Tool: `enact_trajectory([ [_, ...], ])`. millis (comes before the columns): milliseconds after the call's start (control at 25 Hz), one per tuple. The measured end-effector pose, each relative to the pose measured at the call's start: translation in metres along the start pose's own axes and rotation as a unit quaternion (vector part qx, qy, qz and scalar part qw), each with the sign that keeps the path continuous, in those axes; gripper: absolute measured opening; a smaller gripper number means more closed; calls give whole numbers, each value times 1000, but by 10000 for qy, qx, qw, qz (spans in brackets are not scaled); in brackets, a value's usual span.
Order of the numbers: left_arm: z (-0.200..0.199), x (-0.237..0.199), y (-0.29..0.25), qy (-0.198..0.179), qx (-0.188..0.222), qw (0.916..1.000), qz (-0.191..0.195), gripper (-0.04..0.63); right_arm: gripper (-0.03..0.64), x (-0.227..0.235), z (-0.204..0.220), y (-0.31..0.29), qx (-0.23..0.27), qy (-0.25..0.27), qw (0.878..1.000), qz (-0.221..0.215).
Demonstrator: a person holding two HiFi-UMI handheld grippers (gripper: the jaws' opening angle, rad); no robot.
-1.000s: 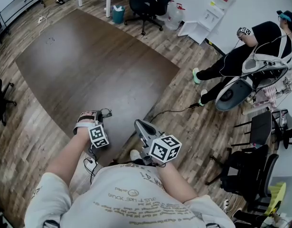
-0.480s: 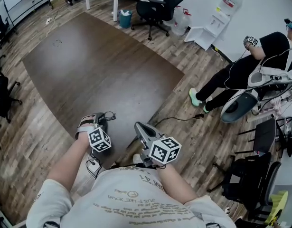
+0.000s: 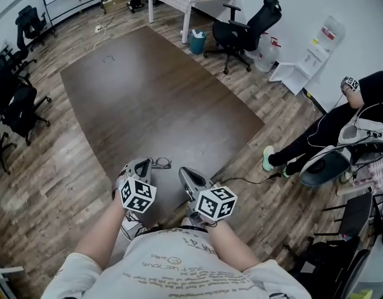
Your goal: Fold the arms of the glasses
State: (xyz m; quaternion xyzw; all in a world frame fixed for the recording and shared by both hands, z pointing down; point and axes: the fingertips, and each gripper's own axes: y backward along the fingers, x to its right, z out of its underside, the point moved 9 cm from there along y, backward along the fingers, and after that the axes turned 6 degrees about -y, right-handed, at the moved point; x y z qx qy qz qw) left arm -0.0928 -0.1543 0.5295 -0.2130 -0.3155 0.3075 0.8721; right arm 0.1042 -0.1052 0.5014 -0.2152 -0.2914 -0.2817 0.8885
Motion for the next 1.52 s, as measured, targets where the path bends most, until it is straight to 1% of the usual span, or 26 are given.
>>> enact_trajectory([
  [80,1,-7,14,599,23,9981,-156,15,15,-5,0,-11,-110,168,9998,2],
  [120,2,-11,22,949,41,9952,-243,15,15,-8,0,-15,-159,288,9995,0],
  [200,6,-19,40,1667,62,9851,-426,15,15,-15,0,-25,-244,568,9981,-14],
  [280,11,-25,60,2245,54,9719,-708,14,15,-21,1,-35,-320,854,9958,-59],
  [360,13,-26,77,2613,91,9597,-1028,14,15,-25,0,-44,-368,1082,9934,-86],
  [440,15,-23,87,2840,137,9510,-1218,14,14,-28,2,-48,-385,1227,9917,-81],
  [560,23,-17,96,2909,82,9468,-1376,14,14,-36,8,-52,-419,1333,9900,-191],
  [720,36,-14,103,3036,46,9417,-1450,14,14,-41,15,-60,-525,1275,9898,-369],
  [1040,36,-14,106,3119,186,9397,-1389,14,14,-46,17,-66,-676,1307,9879,-482],
  [1280,33,-20,104,3056,301,9430,-1280,14,14,-46,12,-69,-644,1346,9877,-470],
  [1520,36,-26,101,3103,340,9422,-1220,14,14,-46,10,-74,-621,1293,9888,-406],
])
